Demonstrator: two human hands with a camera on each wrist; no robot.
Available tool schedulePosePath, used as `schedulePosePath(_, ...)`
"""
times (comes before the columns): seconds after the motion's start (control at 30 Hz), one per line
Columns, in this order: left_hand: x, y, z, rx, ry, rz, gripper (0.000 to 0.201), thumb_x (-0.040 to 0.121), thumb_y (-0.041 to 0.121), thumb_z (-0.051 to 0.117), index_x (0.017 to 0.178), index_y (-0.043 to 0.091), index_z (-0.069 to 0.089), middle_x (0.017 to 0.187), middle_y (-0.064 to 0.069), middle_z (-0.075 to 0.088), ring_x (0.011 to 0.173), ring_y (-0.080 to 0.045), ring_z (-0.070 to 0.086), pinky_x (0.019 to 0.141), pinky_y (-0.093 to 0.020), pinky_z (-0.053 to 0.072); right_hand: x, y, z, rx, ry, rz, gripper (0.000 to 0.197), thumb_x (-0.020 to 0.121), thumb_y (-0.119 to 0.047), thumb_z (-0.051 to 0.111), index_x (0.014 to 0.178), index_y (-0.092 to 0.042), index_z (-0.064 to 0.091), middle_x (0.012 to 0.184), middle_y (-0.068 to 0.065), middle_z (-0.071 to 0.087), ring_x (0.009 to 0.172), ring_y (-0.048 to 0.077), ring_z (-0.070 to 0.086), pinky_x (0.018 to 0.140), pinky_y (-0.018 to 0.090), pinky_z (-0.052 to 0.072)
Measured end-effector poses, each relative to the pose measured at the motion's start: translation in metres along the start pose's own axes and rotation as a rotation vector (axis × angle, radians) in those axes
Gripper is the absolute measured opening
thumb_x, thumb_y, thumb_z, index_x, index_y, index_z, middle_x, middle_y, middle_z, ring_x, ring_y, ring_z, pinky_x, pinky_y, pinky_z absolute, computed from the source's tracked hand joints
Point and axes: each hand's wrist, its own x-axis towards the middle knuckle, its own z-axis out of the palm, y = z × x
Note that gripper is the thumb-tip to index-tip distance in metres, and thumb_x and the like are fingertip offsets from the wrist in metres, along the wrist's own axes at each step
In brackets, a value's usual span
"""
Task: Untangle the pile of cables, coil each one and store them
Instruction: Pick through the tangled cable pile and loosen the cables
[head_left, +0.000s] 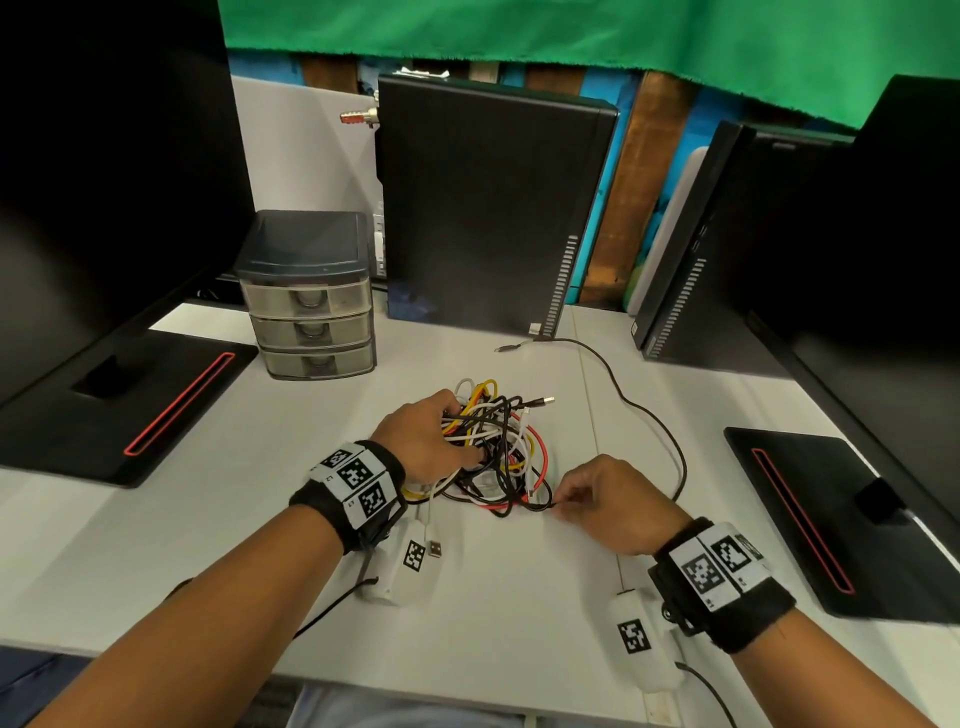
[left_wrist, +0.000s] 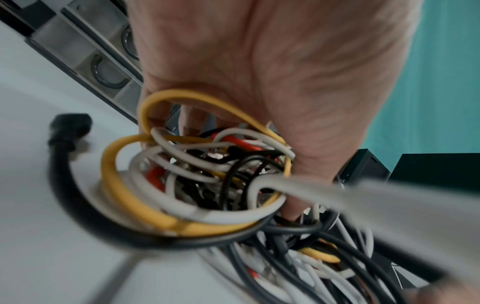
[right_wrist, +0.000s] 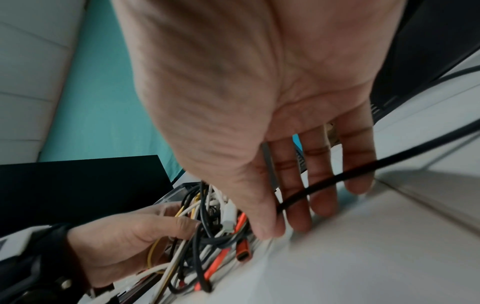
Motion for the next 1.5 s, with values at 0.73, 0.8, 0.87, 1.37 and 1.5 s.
schedulePosePath(0.73,-0.004,0.003,0.001,0.107,0.038,0.005,0.044,0.078,0.054,0.074,0.104,0.032,0.046,0.104,0.005,0.066,0.092,-0.021,0.061,0.076,-0.030,0.045,0.007,-0.055,0.007,-0.255,0.237,-0.064,0.027,0.098,-0.030,0.054,0.115,-0.039,0.072,0.107,-0.007,0.075,0.095,0.021,0.067,0.075,0.027,0.049)
schedulePosePath(0.8,-0.003,0.003,0.001,0.114,0.035,0.006,0.044,0.078,0.055,0.073,0.104,0.034,0.045,0.104,0.005,0.066,0.093,-0.022,0.061,0.077,-0.030,0.045,0.008,-0.057,0.006,-0.312,0.245,-0.039,0.023,0.096,-0.038,0.056,0.114,-0.038,0.071,0.102,-0.005,0.075,0.091,0.022,0.067,0.071,0.027,0.048)
schedulePosePath(0.87,-0.002,0.002,0.001,0.120,0.032,0.006,0.043,0.077,0.055,0.073,0.103,0.034,0.046,0.104,0.005,0.066,0.092,-0.021,0.061,0.076,-0.030,0.044,0.006,-0.058,0.005,-0.353,0.241,-0.030,0.025,0.092,-0.048,0.062,0.113,-0.036,0.070,0.097,-0.005,0.073,0.089,0.022,0.067,0.068,0.027,0.043)
schedulePosePath(1.37,-0.002,0.011,-0.001,0.217,0.048,-0.061,0.054,0.079,0.056,0.071,0.117,0.026,0.048,0.106,0.003,0.064,0.088,-0.020,0.057,0.074,-0.030,0.043,-0.003,-0.051,-0.015,-0.176,0.157,-0.111,0.018,0.089,-0.031,0.067,0.080,-0.016,0.066,0.090,-0.009,0.059,0.082,0.012,0.058,0.071,0.029,0.049)
schedulePosePath(1.5,-0.001,0.011,-0.005,0.241,0.048,-0.107,0.053,0.079,0.057,0.071,0.115,0.025,0.047,0.098,0.004,0.056,0.089,-0.021,0.056,0.073,-0.030,0.042,-0.025,-0.045,-0.028,-0.242,0.121,-0.139,0.019,0.089,-0.031,0.065,0.078,-0.017,0.059,0.077,-0.001,0.064,0.073,0.016,0.060,0.065,0.031,0.048)
